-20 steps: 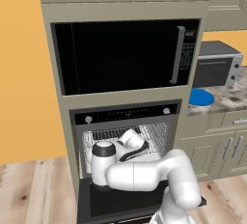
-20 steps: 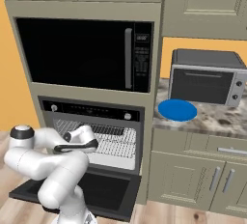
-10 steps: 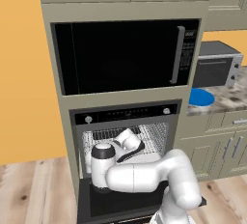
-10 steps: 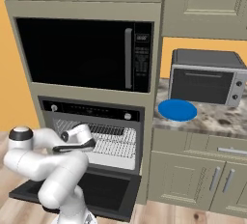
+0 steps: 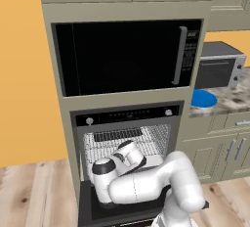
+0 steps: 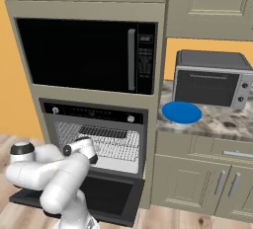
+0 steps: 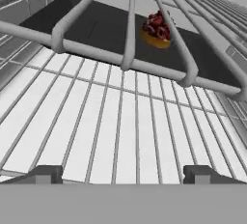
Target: Take the baked cake out of the oven and place it on the plate for cooling. Then close the oven door.
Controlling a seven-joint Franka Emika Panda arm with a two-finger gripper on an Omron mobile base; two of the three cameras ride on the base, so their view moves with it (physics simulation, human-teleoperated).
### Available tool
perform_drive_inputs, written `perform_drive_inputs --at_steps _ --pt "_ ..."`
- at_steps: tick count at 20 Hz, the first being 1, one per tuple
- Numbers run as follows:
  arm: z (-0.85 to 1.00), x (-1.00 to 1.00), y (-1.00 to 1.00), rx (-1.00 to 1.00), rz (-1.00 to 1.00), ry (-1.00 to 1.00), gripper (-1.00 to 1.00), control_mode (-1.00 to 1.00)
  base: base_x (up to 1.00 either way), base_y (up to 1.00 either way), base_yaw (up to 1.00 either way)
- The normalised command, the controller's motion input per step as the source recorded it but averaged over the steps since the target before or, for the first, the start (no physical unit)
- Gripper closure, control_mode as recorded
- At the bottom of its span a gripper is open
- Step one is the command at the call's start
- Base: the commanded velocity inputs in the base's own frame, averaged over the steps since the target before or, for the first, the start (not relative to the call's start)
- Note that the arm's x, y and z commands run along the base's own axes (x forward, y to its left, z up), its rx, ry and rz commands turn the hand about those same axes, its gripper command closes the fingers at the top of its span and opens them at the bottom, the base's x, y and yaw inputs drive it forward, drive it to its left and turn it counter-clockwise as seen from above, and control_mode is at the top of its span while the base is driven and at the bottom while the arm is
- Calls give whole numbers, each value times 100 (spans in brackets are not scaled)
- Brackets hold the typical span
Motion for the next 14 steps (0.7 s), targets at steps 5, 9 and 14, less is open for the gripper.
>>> perform_drive_inputs --at_steps 5,9,14 --pt "-6 9 0 10 0 -7 -100 -100 0 0 0" --pt "0 24 0 7 0 -2 -100 -100 0 0 0" --pt "-3 30 0 4 0 -1 -100 -100 0 0 0"
